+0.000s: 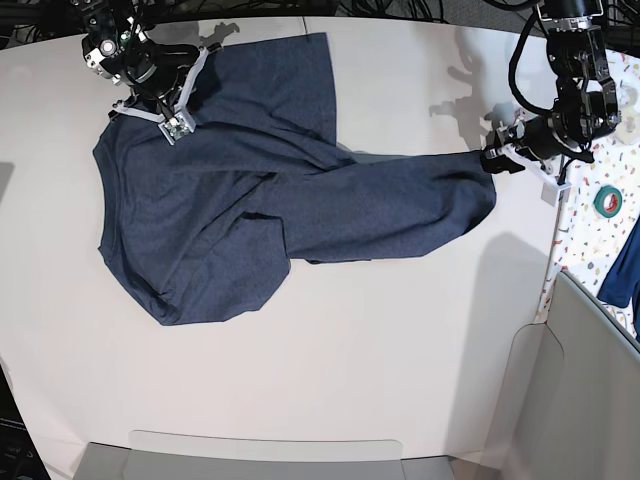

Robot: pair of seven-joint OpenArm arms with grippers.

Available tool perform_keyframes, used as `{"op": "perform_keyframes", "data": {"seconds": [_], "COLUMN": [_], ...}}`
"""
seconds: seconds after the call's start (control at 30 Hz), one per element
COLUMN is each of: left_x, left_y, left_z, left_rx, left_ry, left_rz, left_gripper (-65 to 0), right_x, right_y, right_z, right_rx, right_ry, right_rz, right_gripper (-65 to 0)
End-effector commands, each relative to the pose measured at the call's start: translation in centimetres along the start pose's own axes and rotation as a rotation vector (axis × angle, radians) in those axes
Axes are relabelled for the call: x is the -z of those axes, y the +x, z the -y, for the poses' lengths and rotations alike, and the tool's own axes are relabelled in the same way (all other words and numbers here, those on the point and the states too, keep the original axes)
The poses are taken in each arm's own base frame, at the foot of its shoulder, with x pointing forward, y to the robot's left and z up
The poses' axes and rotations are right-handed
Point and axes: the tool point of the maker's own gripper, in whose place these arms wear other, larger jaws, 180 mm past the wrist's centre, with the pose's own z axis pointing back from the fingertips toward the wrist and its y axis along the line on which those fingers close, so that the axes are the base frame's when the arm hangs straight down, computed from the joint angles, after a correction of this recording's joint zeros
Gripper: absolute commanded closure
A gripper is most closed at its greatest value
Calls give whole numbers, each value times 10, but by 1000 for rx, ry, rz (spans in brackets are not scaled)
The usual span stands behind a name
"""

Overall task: Layout the t-shirt on the table in an organized manner, then fold the t-shirt properly
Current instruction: 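Pull the grasped sleeve with the left gripper outward to stretch the shirt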

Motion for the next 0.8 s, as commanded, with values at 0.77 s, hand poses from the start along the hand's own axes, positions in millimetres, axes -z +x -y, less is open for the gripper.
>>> {"op": "perform_keyframes", "data": {"seconds": [0.77], "left_x": [-18], "left_y": [47], "left_z": [47], "left_rx": [72], "left_ry": [-88], "left_rz": [156], "left_gripper": [0], "right_x": [-2], "right_y": [-15], "right_z": [6], "right_rx": [-23], "right_ry": [-19], "right_rz": [-70], "right_gripper": [0]}}
